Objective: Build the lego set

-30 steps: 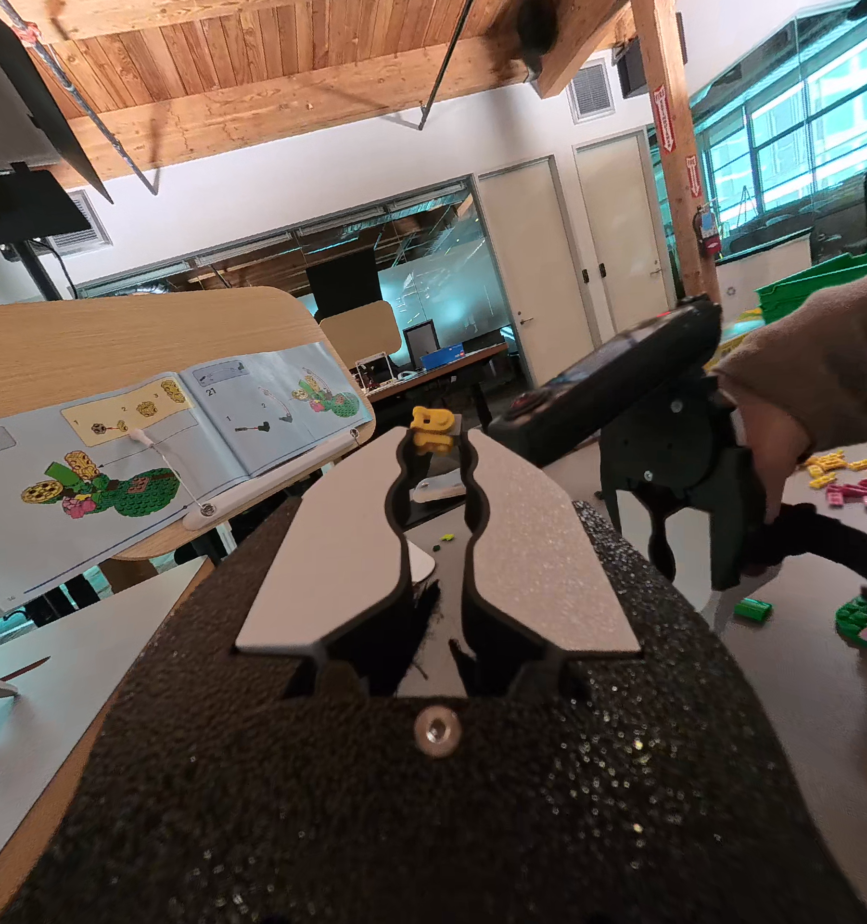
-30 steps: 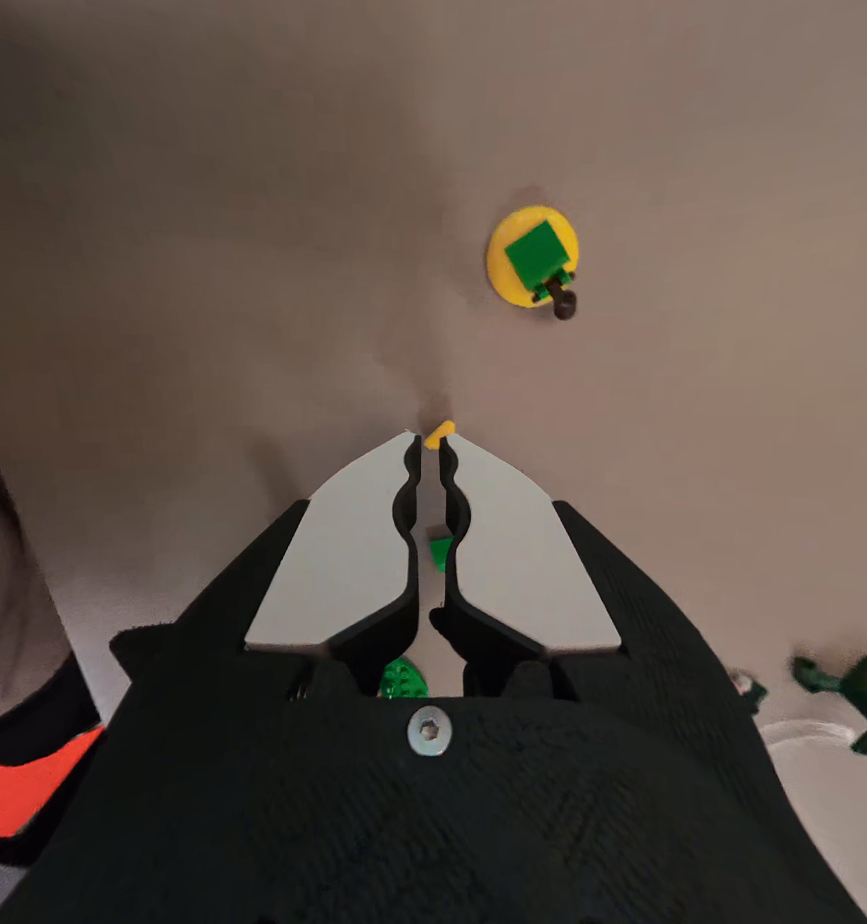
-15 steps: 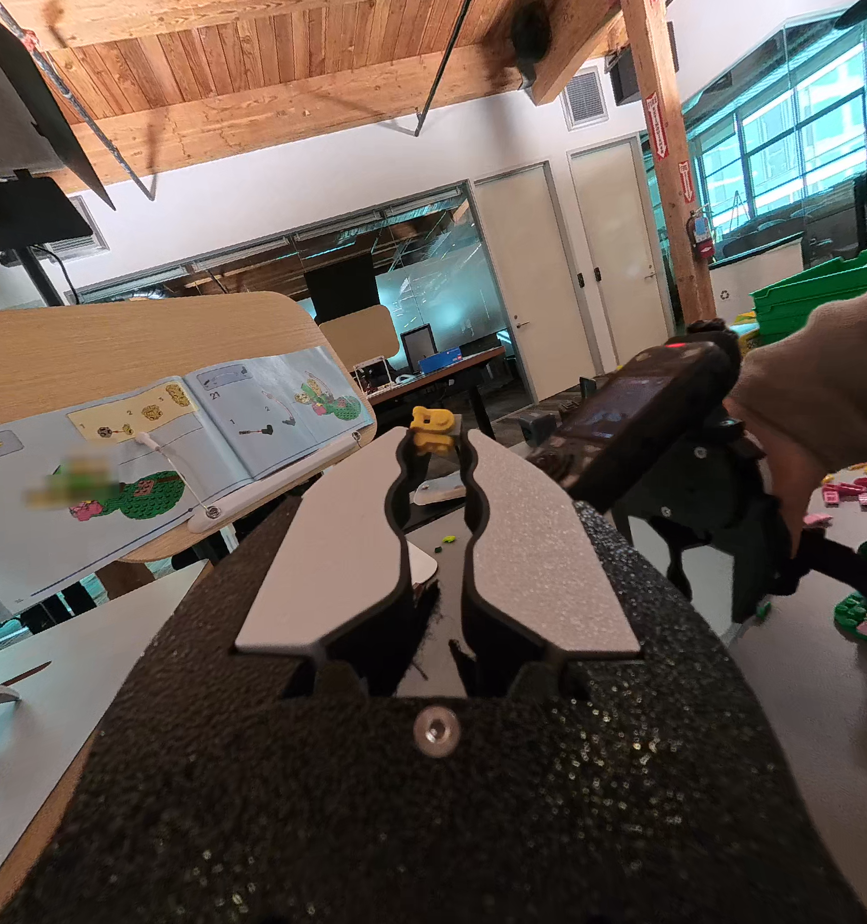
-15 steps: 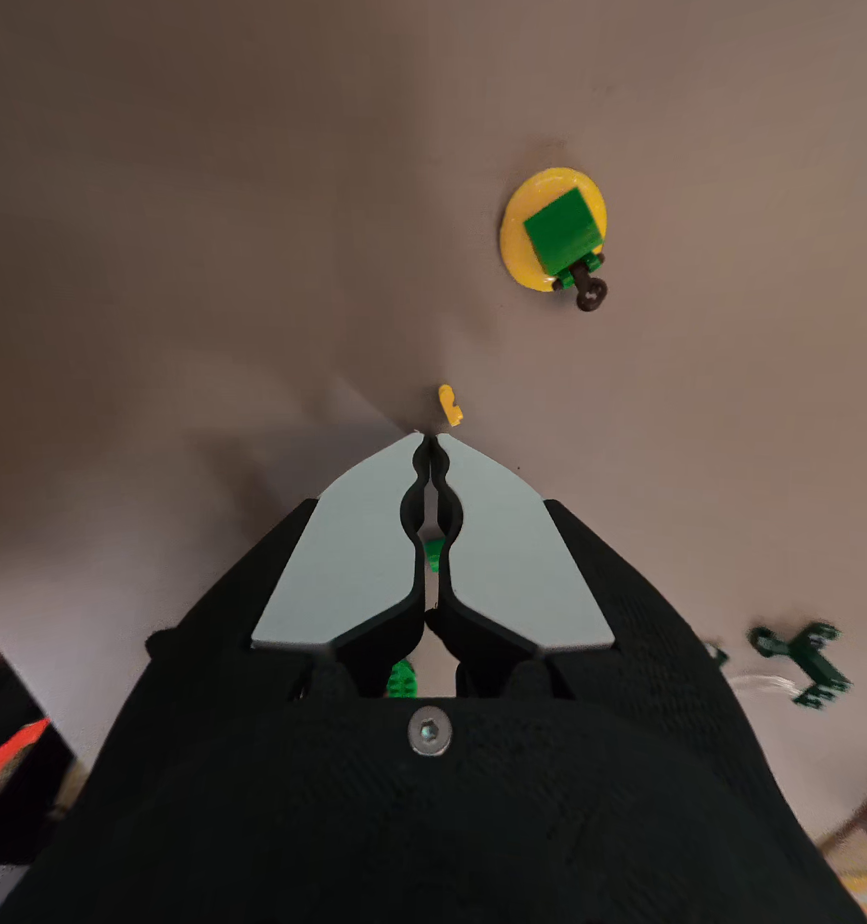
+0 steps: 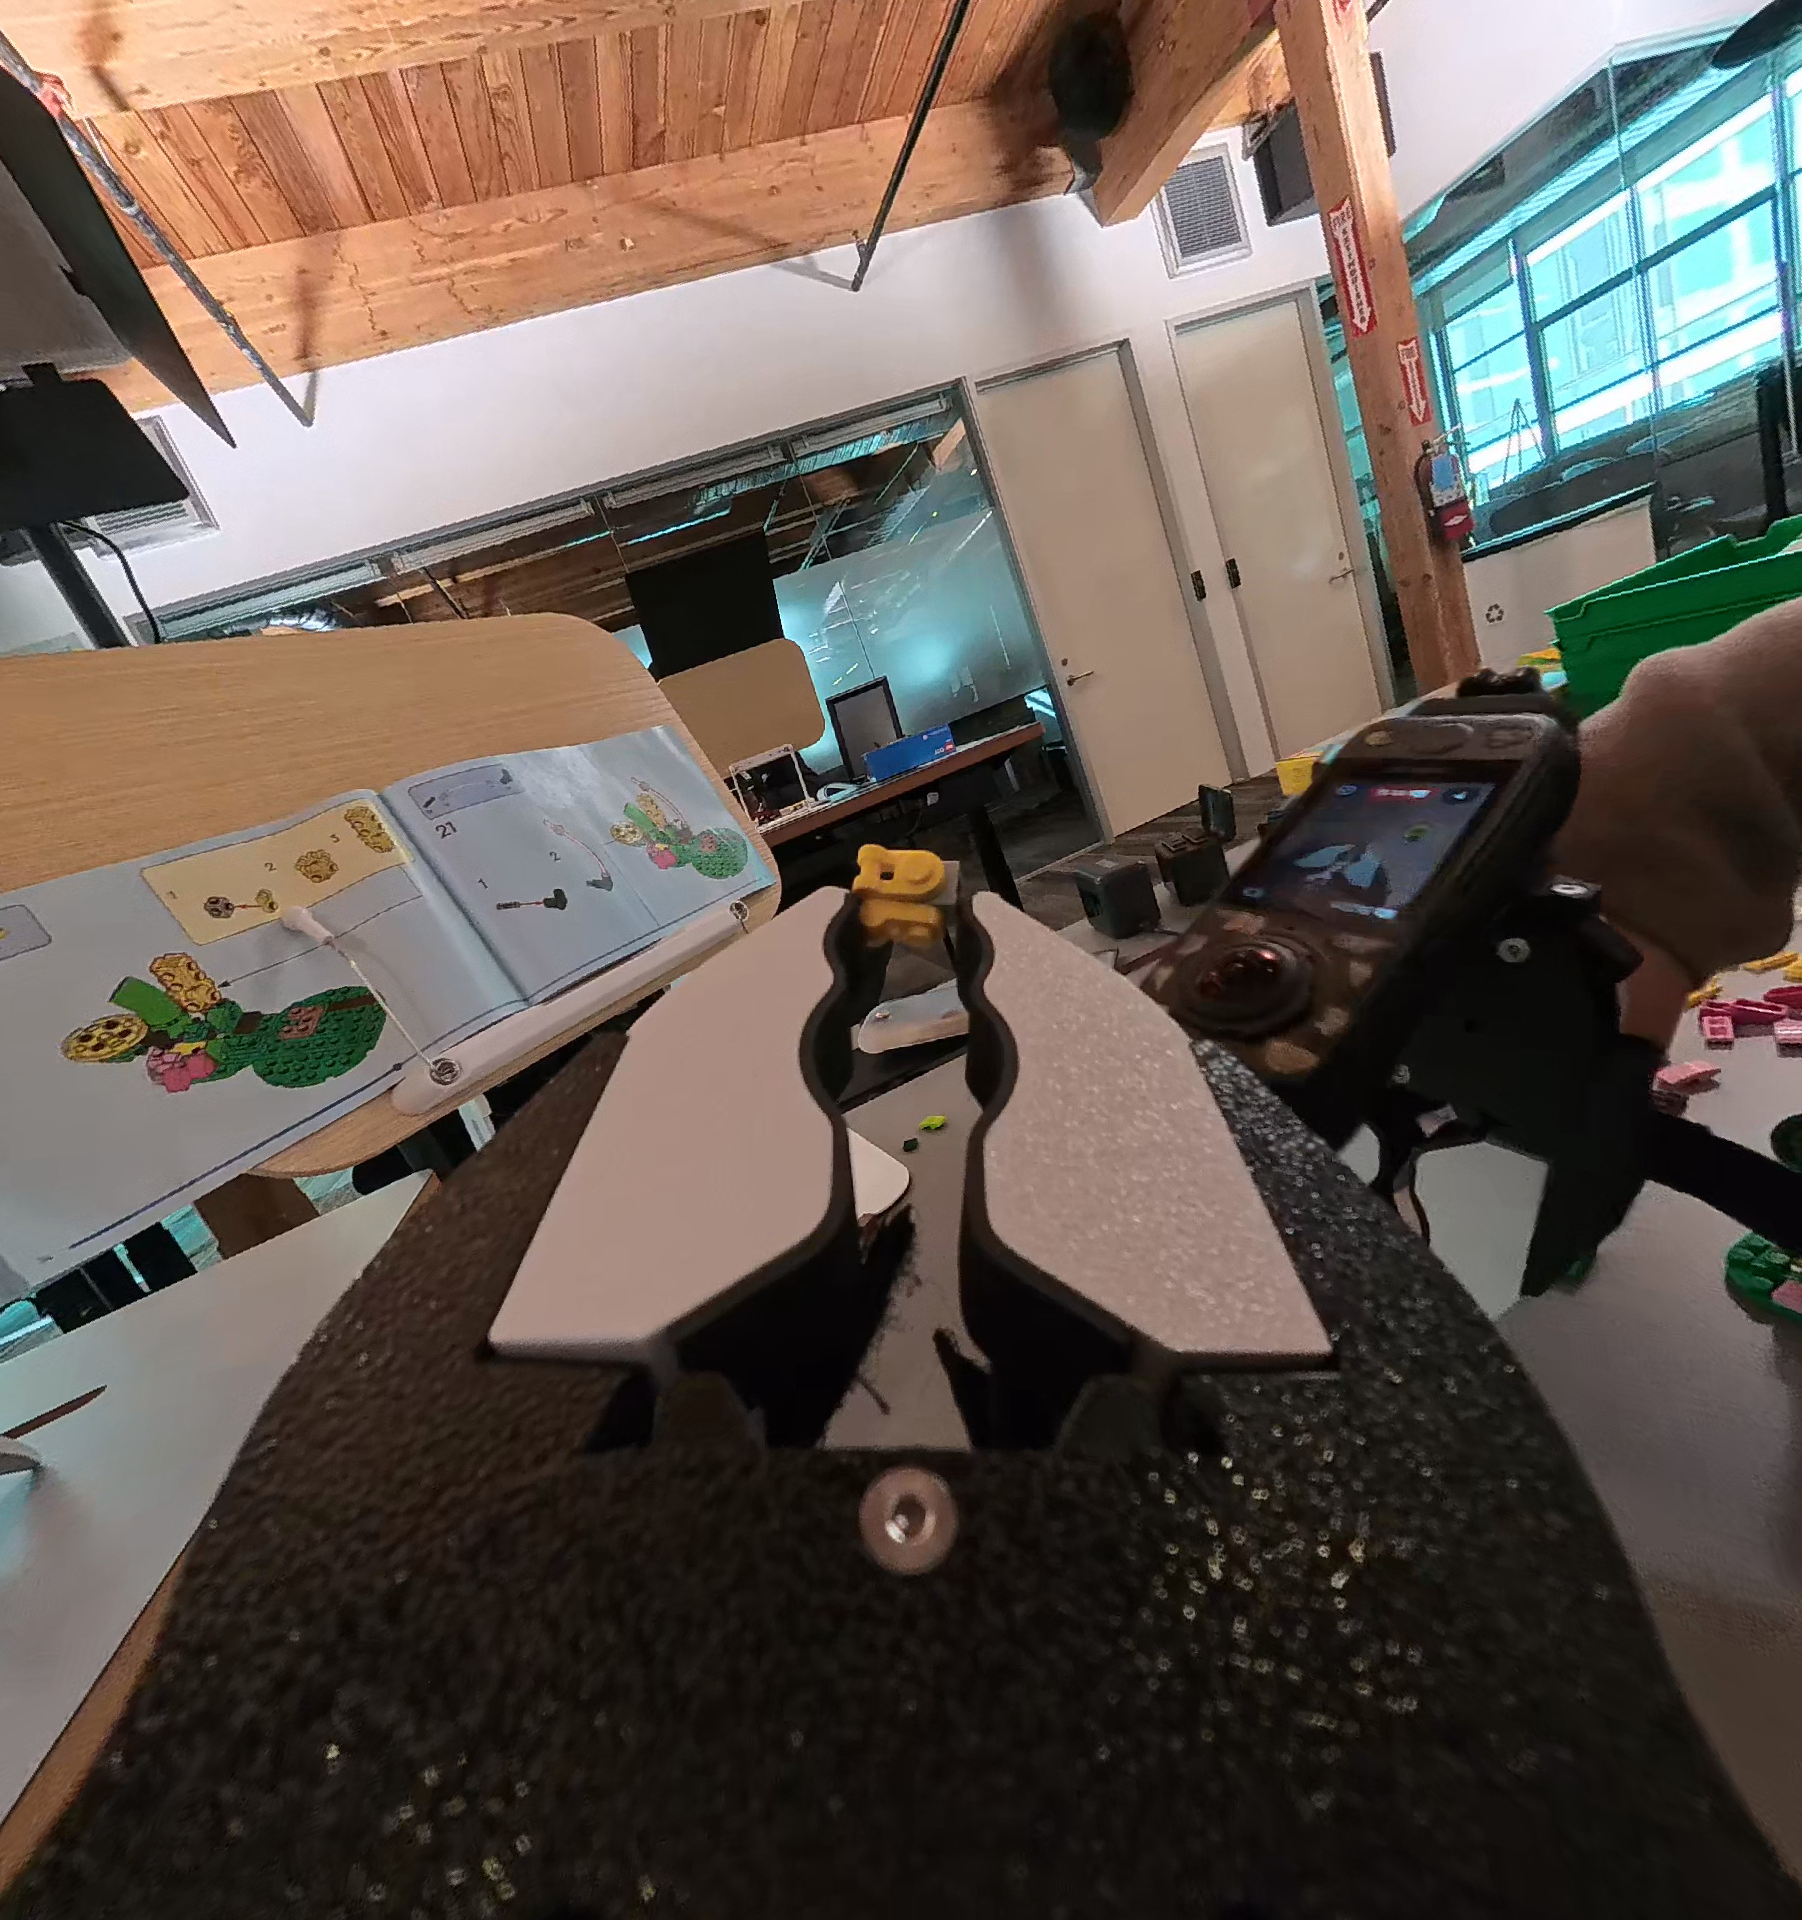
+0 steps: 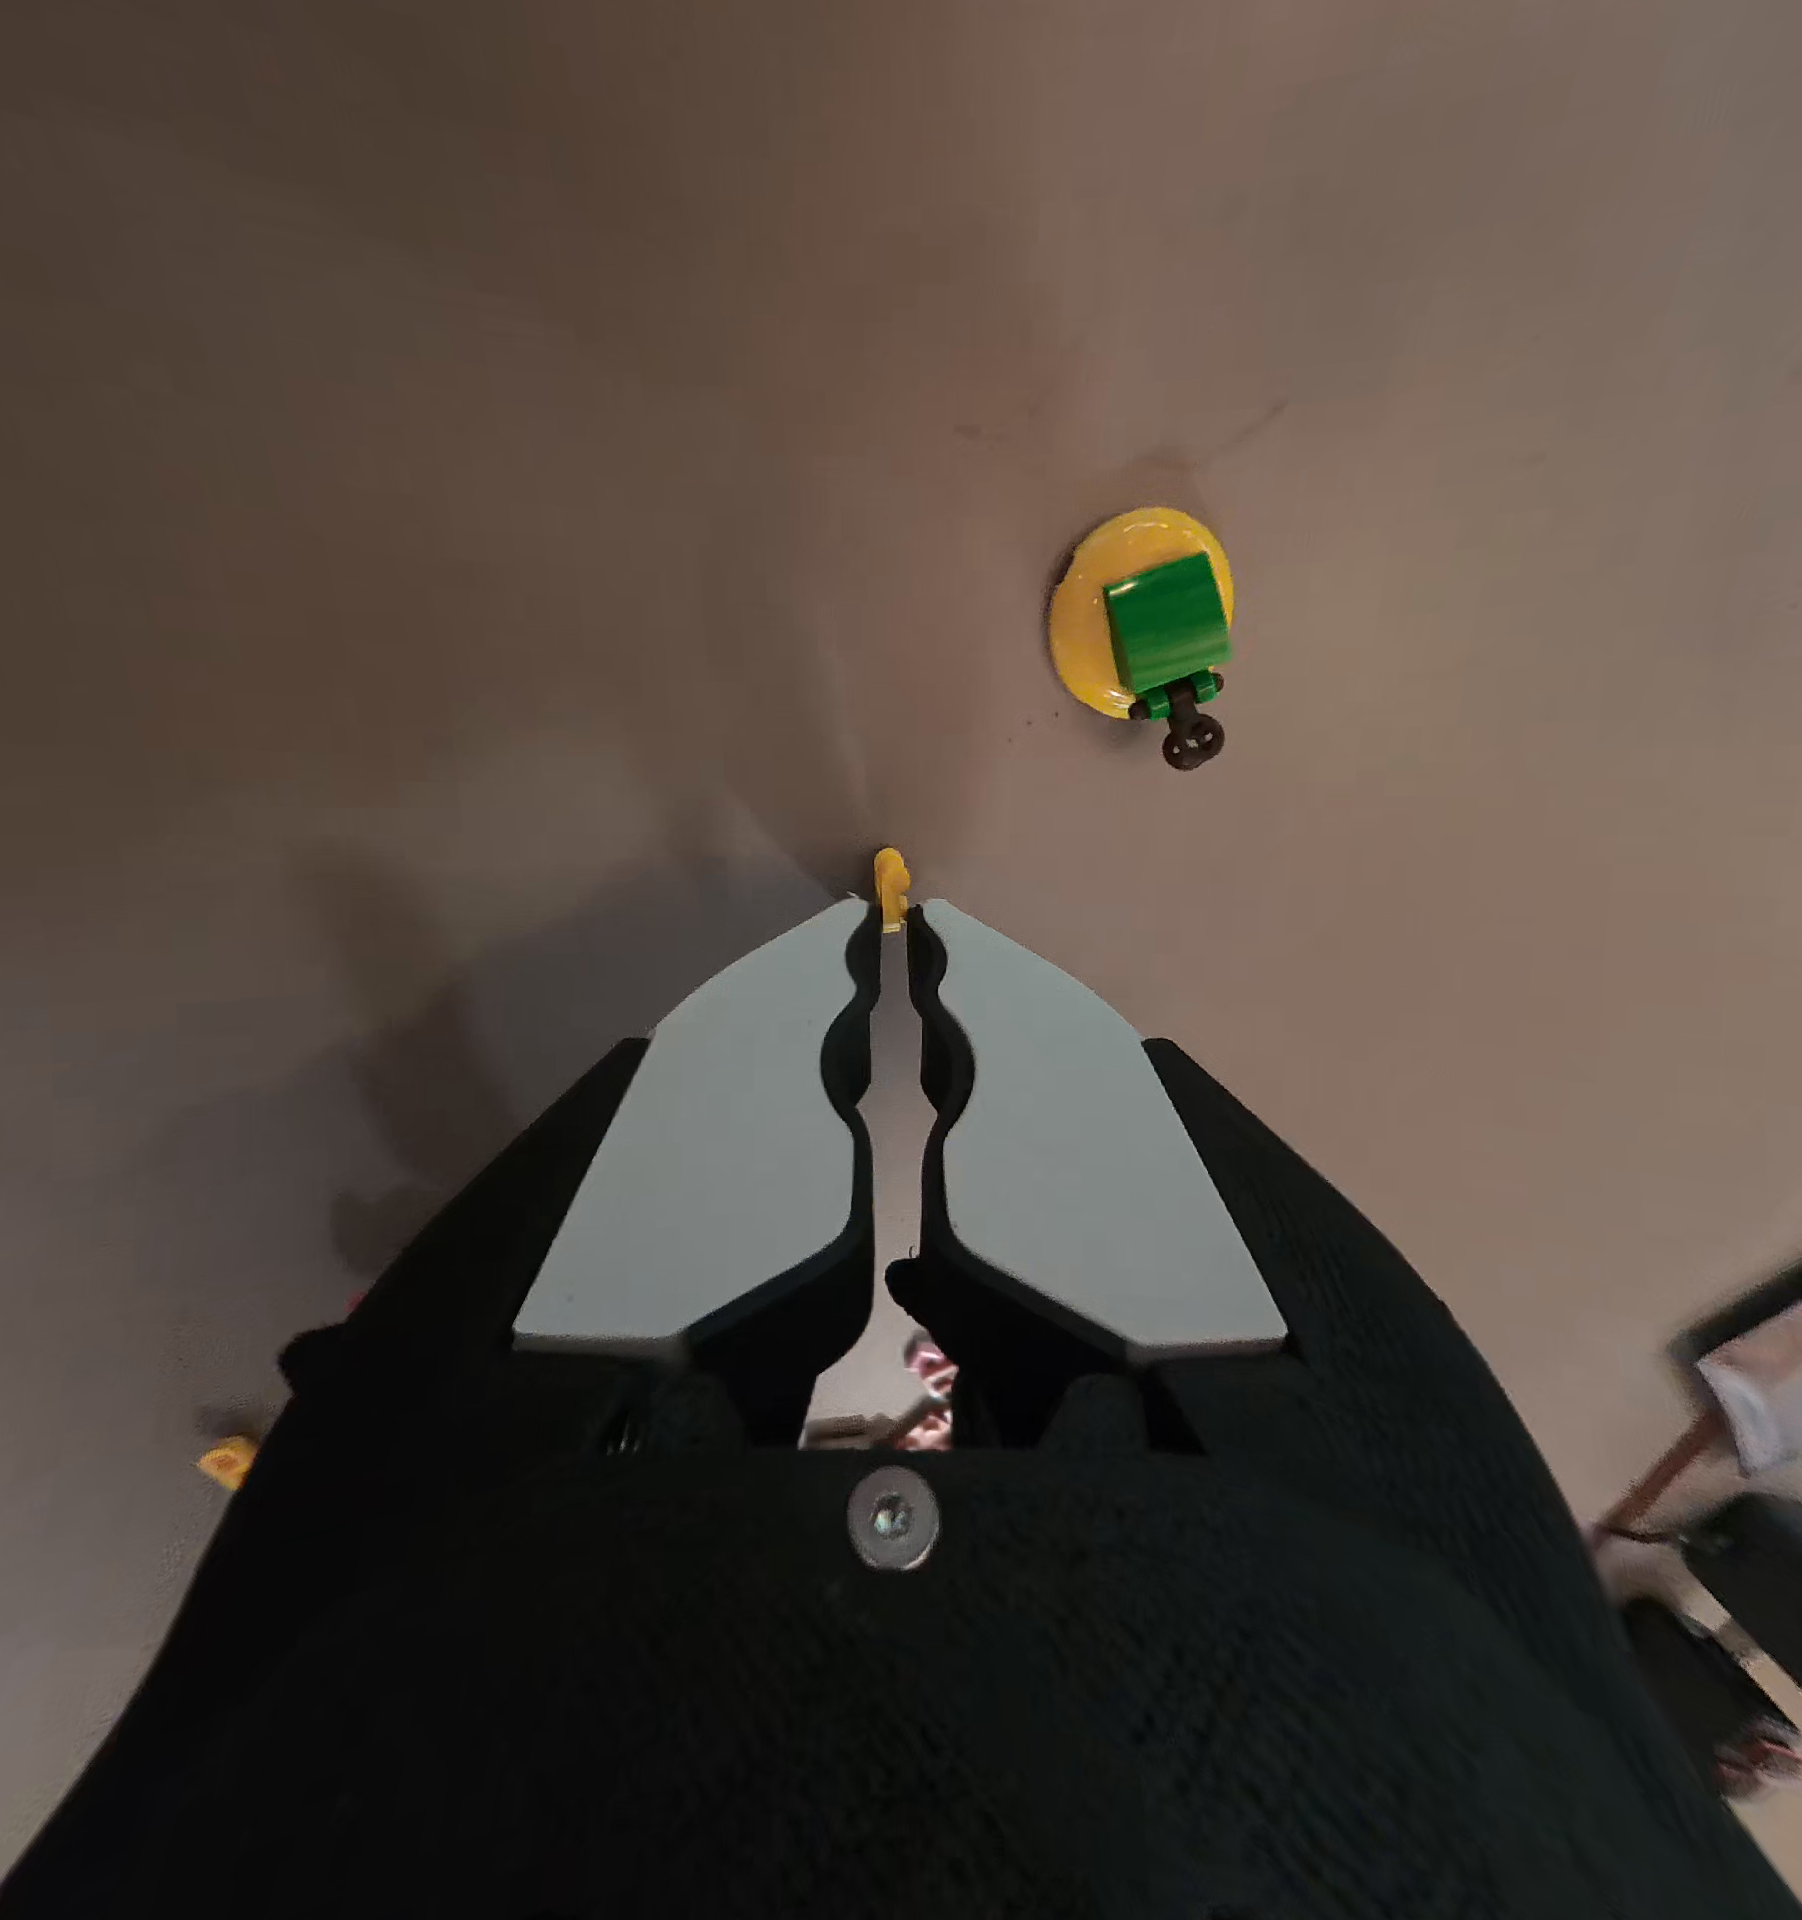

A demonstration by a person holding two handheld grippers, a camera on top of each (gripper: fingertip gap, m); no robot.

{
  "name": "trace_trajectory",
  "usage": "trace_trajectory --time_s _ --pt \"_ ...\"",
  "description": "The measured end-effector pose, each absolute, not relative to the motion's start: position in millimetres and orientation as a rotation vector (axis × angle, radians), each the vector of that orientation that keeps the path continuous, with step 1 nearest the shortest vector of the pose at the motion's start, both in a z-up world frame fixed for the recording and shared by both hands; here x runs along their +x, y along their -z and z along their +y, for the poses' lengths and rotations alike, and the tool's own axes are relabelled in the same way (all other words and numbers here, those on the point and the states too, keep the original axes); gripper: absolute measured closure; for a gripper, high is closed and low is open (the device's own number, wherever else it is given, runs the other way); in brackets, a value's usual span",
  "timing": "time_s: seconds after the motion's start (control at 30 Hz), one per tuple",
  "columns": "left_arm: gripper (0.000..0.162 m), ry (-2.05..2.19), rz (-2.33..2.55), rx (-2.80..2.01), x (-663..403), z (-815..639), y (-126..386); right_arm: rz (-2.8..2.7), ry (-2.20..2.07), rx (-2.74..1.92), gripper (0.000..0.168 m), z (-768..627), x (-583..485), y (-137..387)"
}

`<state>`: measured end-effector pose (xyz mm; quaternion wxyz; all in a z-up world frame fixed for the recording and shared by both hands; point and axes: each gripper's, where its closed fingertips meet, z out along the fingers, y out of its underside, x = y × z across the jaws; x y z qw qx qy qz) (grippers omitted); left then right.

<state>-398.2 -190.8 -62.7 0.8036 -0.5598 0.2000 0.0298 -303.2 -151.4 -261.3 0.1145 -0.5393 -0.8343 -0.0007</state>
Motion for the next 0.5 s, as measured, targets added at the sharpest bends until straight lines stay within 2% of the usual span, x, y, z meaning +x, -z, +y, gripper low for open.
trace_trajectory --time_s 0.33,0.5 --pt "0.145 -0.012 0.39 -1.166 -405 -199 52 -2.516 0.519 -0.738 0.166 -141 -307 259" --pt "0.145 -0.019 0.388 -1.169 -406 -198 52 -2.53 0.617 -0.641 0.165 -142 -306 260"
